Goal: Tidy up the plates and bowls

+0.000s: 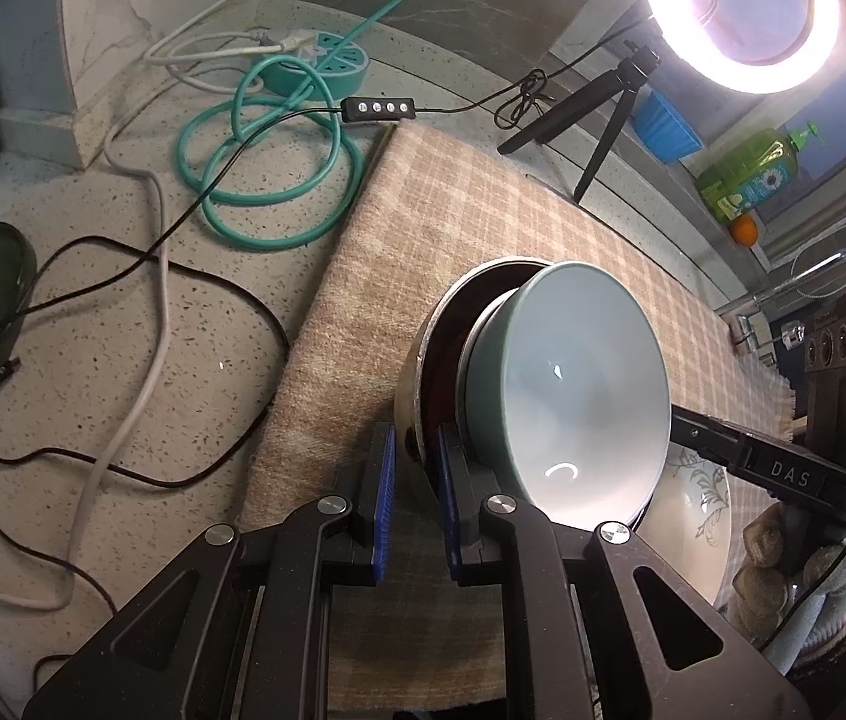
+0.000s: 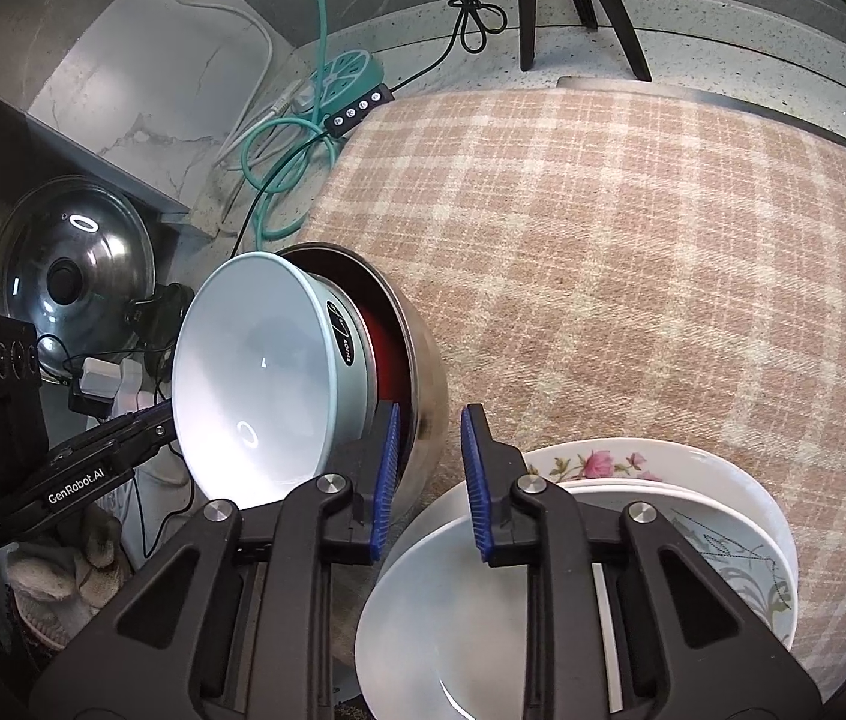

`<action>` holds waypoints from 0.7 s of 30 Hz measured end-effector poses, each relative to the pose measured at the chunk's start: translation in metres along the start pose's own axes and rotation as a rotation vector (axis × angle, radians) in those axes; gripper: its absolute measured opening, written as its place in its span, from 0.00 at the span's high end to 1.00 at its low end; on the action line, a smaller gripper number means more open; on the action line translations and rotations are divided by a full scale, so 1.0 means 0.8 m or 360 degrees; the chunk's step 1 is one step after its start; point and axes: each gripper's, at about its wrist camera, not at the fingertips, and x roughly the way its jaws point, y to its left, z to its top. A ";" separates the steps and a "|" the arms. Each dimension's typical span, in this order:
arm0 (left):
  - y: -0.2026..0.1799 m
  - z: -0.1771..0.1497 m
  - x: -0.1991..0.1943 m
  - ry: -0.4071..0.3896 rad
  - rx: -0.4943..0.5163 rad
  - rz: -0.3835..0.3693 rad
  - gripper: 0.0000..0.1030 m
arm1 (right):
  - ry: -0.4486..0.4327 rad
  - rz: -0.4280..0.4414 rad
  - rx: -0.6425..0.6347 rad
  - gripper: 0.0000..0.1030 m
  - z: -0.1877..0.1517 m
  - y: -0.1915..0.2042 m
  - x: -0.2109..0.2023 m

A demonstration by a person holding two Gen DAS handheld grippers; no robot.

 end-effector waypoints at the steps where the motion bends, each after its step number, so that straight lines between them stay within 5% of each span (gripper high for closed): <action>1: 0.000 0.000 0.000 0.0002 -0.0001 -0.0002 0.88 | 0.0003 0.0004 0.0001 0.80 0.000 0.000 0.001; 6: 0.001 0.001 0.002 0.0006 -0.0010 -0.0026 0.90 | 0.0023 0.0037 0.0022 0.87 0.002 -0.001 0.006; 21: -0.008 0.006 -0.009 -0.0030 0.0021 -0.0027 0.91 | -0.0022 0.0006 0.0015 0.87 0.002 0.006 -0.007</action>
